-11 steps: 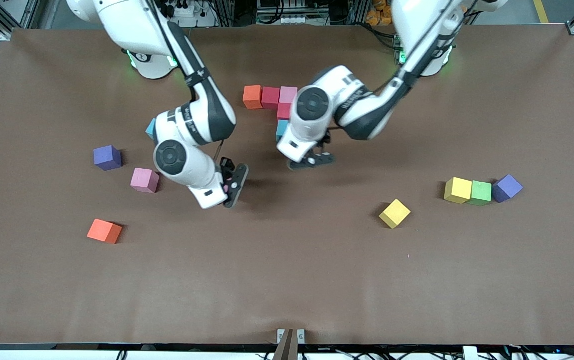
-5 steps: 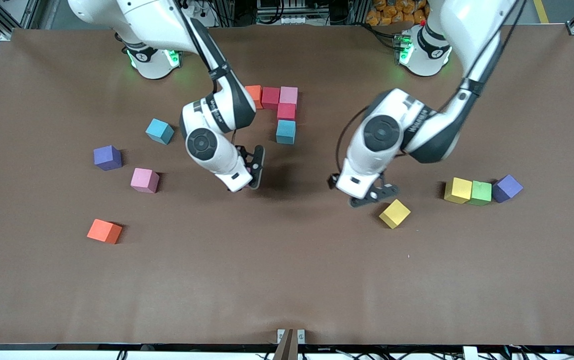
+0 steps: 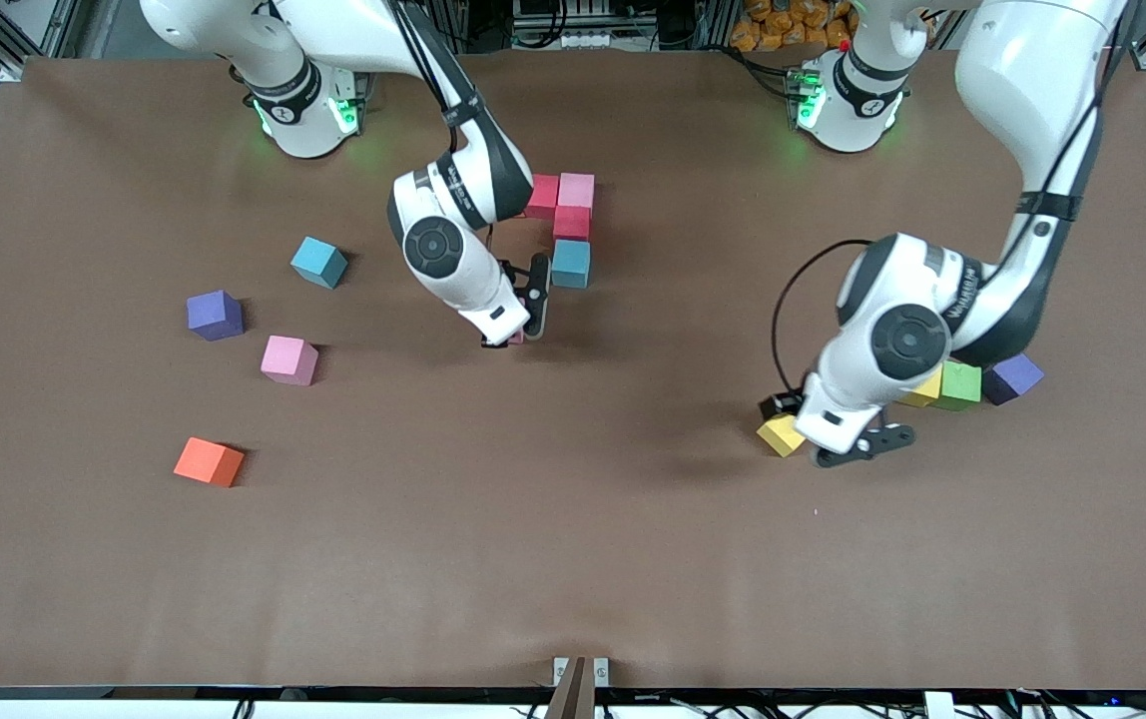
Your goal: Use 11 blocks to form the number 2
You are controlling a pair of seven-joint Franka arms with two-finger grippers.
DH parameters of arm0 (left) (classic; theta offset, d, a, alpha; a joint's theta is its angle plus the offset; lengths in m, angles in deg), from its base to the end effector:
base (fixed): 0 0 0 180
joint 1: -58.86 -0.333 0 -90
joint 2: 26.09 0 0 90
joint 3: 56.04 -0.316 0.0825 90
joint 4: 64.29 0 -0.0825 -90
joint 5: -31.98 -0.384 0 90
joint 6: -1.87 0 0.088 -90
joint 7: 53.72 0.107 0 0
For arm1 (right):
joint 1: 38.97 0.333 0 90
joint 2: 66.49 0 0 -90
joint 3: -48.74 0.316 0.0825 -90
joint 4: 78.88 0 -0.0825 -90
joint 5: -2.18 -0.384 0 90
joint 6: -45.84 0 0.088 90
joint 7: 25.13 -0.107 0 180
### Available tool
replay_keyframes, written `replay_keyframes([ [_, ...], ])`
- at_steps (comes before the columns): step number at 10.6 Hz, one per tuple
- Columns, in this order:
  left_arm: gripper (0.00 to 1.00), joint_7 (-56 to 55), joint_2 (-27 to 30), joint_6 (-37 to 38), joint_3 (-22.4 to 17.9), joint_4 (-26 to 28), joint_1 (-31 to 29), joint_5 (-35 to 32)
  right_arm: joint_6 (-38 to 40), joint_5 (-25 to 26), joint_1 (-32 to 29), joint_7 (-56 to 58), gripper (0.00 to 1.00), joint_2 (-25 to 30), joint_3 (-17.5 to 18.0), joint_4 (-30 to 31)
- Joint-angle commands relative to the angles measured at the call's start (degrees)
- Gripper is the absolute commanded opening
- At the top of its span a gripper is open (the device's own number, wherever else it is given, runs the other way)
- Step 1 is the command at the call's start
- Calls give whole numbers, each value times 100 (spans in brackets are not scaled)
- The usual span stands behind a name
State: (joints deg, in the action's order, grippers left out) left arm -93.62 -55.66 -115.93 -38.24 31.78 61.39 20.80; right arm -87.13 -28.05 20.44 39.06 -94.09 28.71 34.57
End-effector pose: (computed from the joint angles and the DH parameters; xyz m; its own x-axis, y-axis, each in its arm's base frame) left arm 0.6308 -0.1999 0.3057 0.9600 0.2693 -0.0764 0.2636 -0.9615 -0.0770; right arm 0.4560 0.3931 0.2263 0.1254 0.9855 0.1147 0.9769 -0.1024 -0.1877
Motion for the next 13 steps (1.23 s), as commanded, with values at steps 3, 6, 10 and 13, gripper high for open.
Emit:
replay_keyframes([
  [3, 100, -18, -197, 29, -338, -203, 185, 10, -333, -386, 509, 199, 27, 457, -97, 660],
  [6, 100, -71, -311, 20, -338, -203, 247, 10, -633, -615, 870, 199, 27, 439, -106, 871],
  [10, 100, -106, -452, -6, -461, -361, 387, 194, -835, -825, 1178, 322, 26, 536, -317, 1205],
  [13, 100, -106, -461, -6, -461, -370, 397, 212, -905, -1002, 1257, 445, 26, 571, -317, 1311],
])
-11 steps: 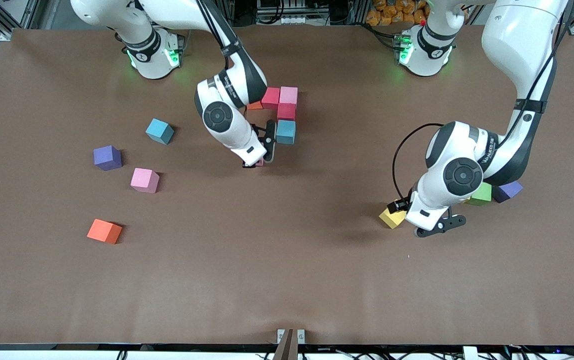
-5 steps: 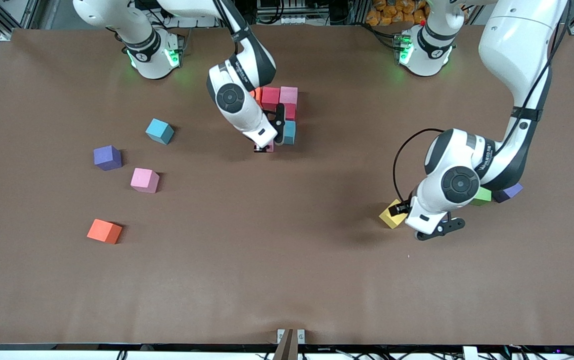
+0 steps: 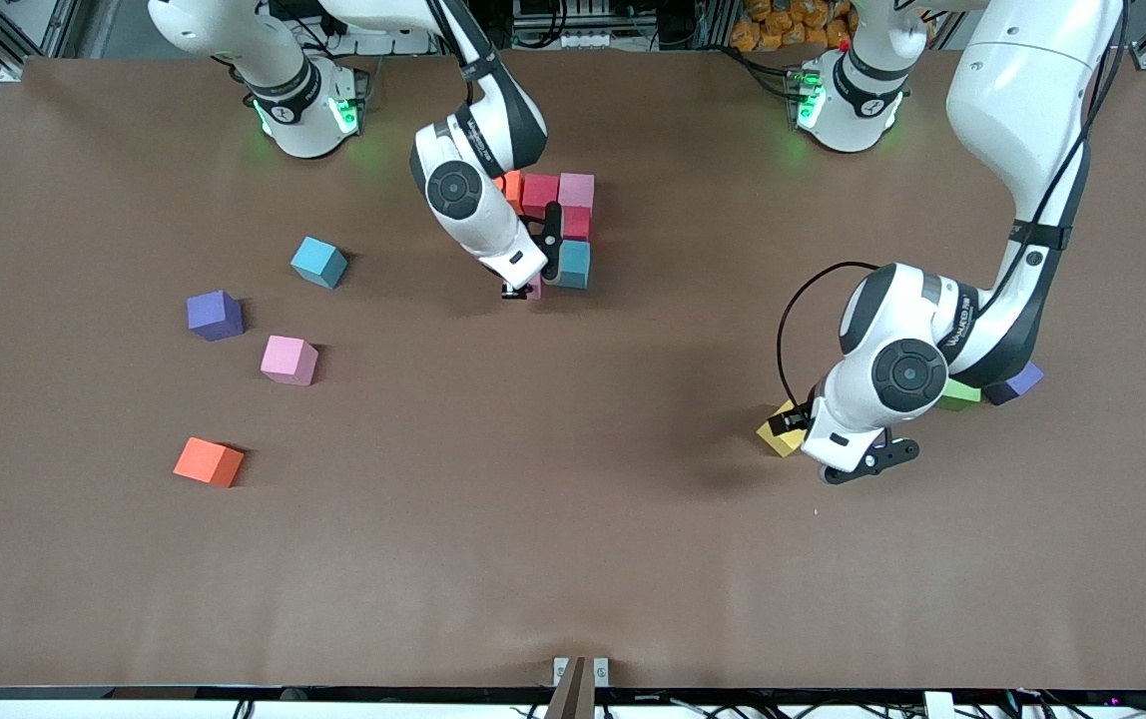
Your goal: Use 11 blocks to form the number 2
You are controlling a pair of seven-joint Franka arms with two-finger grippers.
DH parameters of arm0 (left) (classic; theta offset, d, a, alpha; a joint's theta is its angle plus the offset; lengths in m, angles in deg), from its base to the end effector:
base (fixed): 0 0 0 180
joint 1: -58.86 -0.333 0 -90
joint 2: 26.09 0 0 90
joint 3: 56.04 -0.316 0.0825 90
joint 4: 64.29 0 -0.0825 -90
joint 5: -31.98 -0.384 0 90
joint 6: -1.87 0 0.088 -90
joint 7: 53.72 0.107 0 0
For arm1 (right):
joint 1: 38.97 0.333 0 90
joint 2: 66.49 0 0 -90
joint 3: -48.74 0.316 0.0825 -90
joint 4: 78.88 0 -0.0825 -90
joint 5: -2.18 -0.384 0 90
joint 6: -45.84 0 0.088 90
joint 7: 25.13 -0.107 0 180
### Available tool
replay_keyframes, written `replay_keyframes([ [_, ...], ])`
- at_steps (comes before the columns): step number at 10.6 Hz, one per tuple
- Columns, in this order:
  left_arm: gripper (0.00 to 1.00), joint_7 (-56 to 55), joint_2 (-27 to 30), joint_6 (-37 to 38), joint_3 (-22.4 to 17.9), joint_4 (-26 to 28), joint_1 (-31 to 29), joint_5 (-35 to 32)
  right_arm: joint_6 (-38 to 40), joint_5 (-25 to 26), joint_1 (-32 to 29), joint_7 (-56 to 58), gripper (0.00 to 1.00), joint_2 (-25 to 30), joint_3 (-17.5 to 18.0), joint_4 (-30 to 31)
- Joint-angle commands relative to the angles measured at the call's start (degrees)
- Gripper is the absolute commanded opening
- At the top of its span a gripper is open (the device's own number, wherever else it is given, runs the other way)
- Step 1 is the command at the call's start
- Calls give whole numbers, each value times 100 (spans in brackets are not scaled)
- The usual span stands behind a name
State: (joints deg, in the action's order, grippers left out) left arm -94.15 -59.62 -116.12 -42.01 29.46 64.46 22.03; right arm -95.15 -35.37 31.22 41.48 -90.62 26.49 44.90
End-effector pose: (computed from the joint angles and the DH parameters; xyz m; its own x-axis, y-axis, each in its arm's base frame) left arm 0.6396 -0.1988 0.2733 0.9487 0.2987 -0.1037 0.2894 -0.9524 -0.0959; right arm 0.3754 0.4113 0.2065 0.0872 0.9846 0.1518 0.9816 -0.0590 -0.1815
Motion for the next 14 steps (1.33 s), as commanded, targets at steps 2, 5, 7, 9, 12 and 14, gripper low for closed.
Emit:
replay_keyframes([
  [2, 100, -53, -65, 13, -85, -138, 90, 81, -113, -393, 285, 203, 26, 251, -95, 313],
  [5, 100, -53, -65, 13, -85, -138, 99, 72, -113, -543, 434, 203, 26, 277, -104, 330],
  [7, 100, -36, -65, 13, -85, -138, 99, 64, -122, -552, 443, 203, 25, 278, -104, 330],
  [9, 100, -27, -74, 13, -85, -138, 99, 55, -192, -560, 435, 195, 25, 269, -104, 321],
  [12, 100, 8, -109, 4, -85, -138, 134, 37, -201, -569, 417, 212, 25, 260, -113, 321],
  [14, 100, 0, -109, 4, -85, -147, 142, 28, -244, -569, 417, 212, 25, 251, -113, 321],
])
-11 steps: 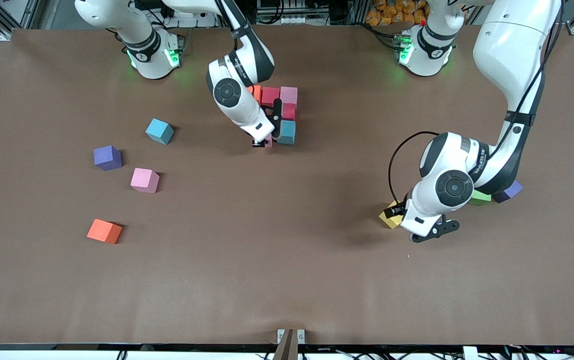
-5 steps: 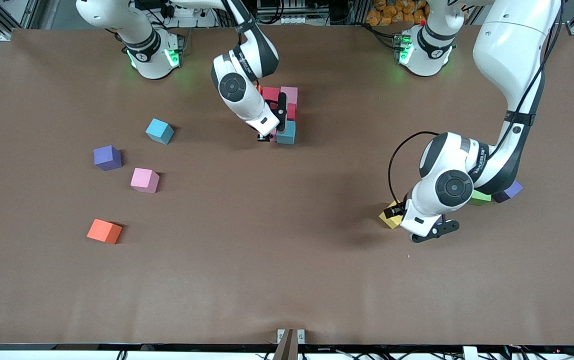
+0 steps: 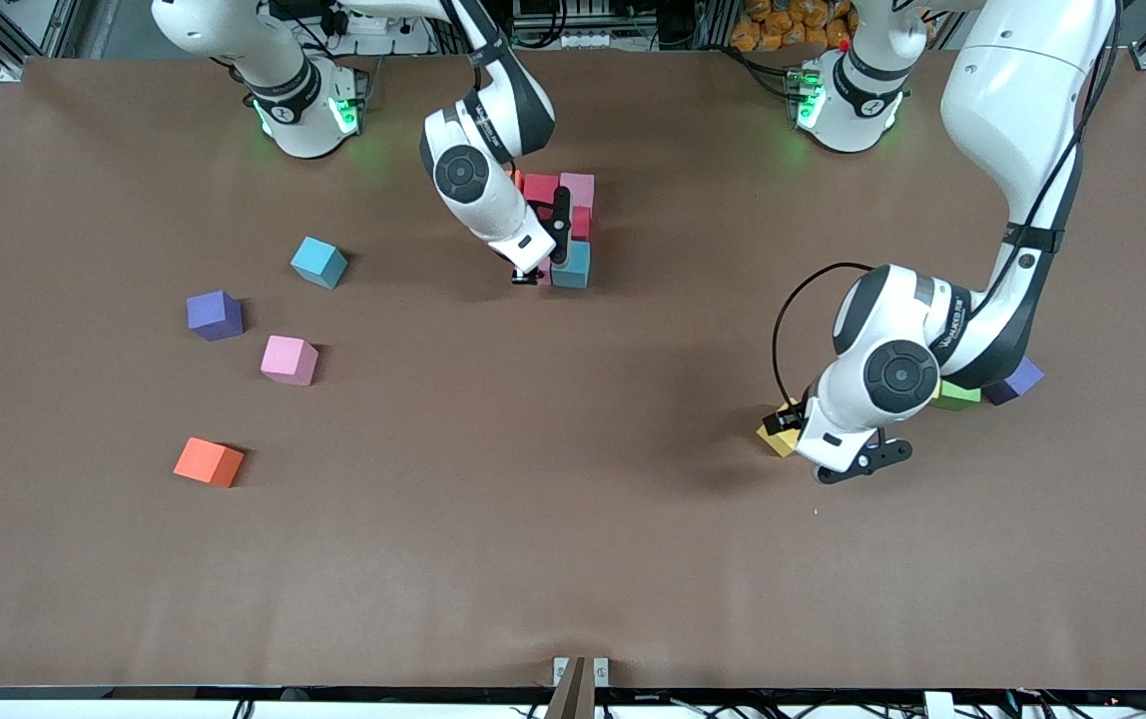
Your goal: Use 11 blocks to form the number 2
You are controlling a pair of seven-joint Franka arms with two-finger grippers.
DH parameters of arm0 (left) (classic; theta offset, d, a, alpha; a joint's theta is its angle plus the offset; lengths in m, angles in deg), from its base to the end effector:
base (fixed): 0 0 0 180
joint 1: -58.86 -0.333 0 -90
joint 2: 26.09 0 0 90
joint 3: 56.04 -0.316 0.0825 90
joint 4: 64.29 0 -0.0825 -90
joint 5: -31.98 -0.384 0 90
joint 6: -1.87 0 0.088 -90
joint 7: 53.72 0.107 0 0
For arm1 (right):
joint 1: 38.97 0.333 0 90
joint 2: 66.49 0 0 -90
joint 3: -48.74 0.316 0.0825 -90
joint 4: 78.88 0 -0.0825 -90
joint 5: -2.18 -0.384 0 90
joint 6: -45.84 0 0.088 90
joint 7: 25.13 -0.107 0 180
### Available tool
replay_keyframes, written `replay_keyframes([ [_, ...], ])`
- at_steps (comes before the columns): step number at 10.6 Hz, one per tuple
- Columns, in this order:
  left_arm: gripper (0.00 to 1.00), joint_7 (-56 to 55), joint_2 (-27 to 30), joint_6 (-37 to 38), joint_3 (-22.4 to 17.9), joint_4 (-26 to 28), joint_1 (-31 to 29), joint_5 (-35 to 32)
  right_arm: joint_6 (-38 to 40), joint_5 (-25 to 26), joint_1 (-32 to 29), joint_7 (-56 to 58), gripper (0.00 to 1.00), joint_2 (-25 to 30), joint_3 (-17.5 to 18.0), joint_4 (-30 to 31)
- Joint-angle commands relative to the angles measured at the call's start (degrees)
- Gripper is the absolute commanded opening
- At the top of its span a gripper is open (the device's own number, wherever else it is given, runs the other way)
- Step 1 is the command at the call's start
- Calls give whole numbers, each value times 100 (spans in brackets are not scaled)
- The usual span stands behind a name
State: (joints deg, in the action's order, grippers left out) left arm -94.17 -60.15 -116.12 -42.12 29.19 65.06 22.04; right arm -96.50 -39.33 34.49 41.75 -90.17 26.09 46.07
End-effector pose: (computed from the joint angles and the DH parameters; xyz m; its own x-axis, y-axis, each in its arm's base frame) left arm 0.6386 -0.2045 0.2691 0.9505 0.2914 -0.1080 0.2815 -0.9546 -0.0978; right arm 0.3536 0.4240 0.2056 0.0988 0.9787 0.1800 0.9793 -0.0635 -0.1920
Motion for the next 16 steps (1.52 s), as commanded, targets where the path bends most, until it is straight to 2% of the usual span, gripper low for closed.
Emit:
replay_keyframes([
  [1, 100, -7, -56, 4, -74, -111, 92, 27, -126, -173, 89, 167, 26, 197, -73, 205],
  [4, 100, -16, -56, 4, -74, -120, 119, 19, -162, -366, 107, 175, 27, 171, -73, 205],
  [8, 100, -16, -56, 4, -74, -120, 119, 19, -232, -375, 116, 176, 27, 153, -73, 205],
  [9, 100, -16, -56, 4, -74, -120, 127, 19, -232, -375, 116, 167, 32, 145, -73, 205],
  [11, 100, -16, -56, 4, -74, -120, 127, 19, -232, -393, 116, 158, 83, 145, -73, 205],
  [12, 100, -16, -56, 4, -74, -120, 127, 27, -232, -410, 116, 158, 97, 145, -73, 205],
  [16, 100, -7, -56, 4, -74, -189, 119, 19, -162, -472, 107, 123, 100, 145, -73, 205],
])
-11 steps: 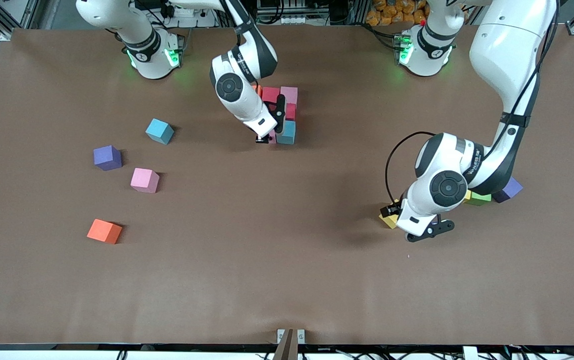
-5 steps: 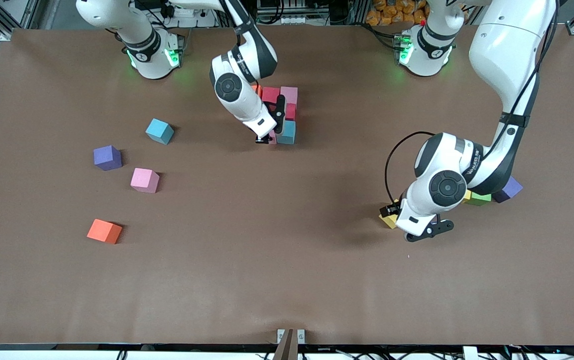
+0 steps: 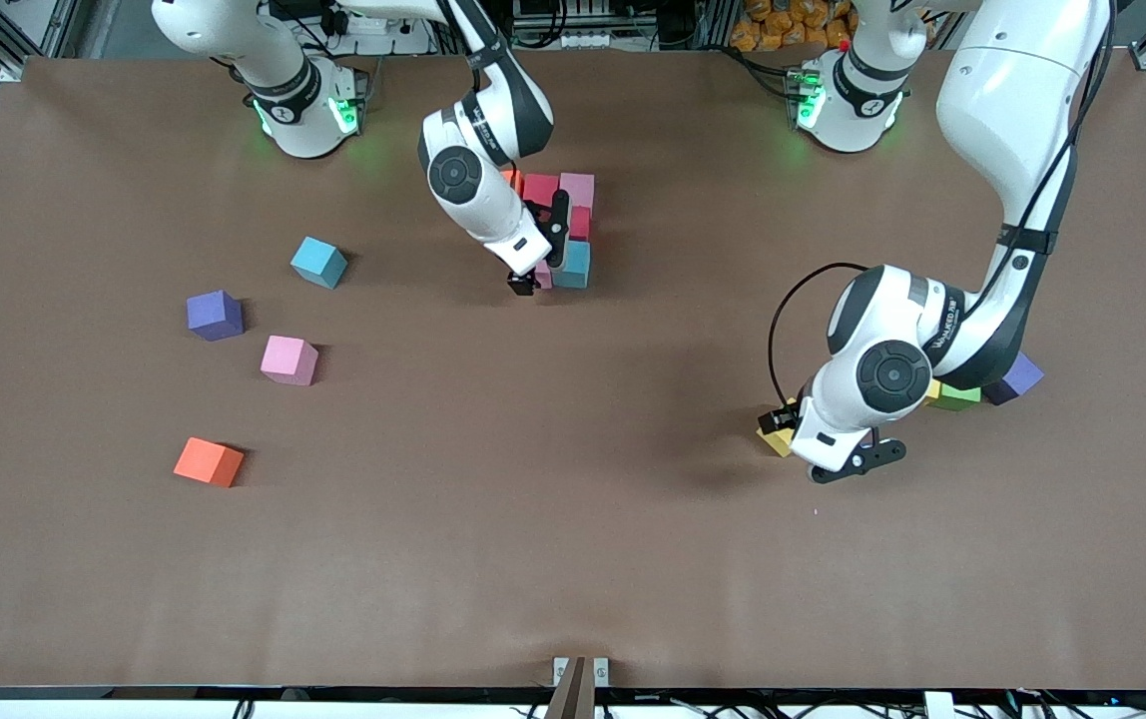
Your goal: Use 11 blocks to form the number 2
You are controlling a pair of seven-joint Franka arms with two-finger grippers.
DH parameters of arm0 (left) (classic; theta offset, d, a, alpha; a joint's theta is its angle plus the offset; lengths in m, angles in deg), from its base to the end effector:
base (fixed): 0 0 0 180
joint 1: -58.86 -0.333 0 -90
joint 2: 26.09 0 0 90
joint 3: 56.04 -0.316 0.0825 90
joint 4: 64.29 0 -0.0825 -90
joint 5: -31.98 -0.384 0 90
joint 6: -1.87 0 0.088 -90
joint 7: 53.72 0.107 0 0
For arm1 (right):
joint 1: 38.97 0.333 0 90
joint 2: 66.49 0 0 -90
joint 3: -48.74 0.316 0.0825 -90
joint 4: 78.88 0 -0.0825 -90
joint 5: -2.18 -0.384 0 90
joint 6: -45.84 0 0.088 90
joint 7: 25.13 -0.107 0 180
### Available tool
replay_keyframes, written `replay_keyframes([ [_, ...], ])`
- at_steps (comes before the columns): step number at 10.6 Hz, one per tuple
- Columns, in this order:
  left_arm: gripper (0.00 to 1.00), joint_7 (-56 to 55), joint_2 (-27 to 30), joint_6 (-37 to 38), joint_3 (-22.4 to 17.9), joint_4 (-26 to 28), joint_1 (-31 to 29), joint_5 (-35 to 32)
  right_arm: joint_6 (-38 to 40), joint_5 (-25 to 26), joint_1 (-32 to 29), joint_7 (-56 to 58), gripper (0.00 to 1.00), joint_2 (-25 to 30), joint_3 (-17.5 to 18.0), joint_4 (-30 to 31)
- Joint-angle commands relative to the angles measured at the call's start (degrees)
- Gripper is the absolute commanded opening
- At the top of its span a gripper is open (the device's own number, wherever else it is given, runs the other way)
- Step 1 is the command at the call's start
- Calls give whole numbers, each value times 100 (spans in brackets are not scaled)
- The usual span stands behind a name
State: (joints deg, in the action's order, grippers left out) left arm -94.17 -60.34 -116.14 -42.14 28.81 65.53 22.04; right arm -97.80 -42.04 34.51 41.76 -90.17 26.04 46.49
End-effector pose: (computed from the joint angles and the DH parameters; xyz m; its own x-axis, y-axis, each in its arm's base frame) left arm 0.6387 -0.2097 0.2697 0.9529 0.2845 -0.1053 0.2751 -0.9567 -0.0953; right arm 0.3551 0.4213 0.2047 0.1439 0.9691 0.2004 0.9755 -0.1049 -0.1933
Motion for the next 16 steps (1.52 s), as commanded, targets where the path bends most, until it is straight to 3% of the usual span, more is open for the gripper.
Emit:
replay_keyframes([
  [1, 100, -16, -38, 6, -71, -161, 71, 19, 2, -201, 105, 113, 100, 179, -68, 163],
  [6, 100, -225, -169, 6, -71, -450, 54, 63, 696, -193, 97, 166, 100, 443, -323, 163],
  [12, 100, -209, -187, 6, -71, -460, 1, 1, 828, -70, 97, 210, 100, 662, -577, 154],
  [13, 100, -209, -187, 6, -71, -460, 1, 1, 924, 105, 79, 210, 100, 759, -865, 154],
  [16, 100, -218, -187, 15, -71, -460, 1, 1, 1241, 563, 97, 262, 100, 839, -2191, 128],
])
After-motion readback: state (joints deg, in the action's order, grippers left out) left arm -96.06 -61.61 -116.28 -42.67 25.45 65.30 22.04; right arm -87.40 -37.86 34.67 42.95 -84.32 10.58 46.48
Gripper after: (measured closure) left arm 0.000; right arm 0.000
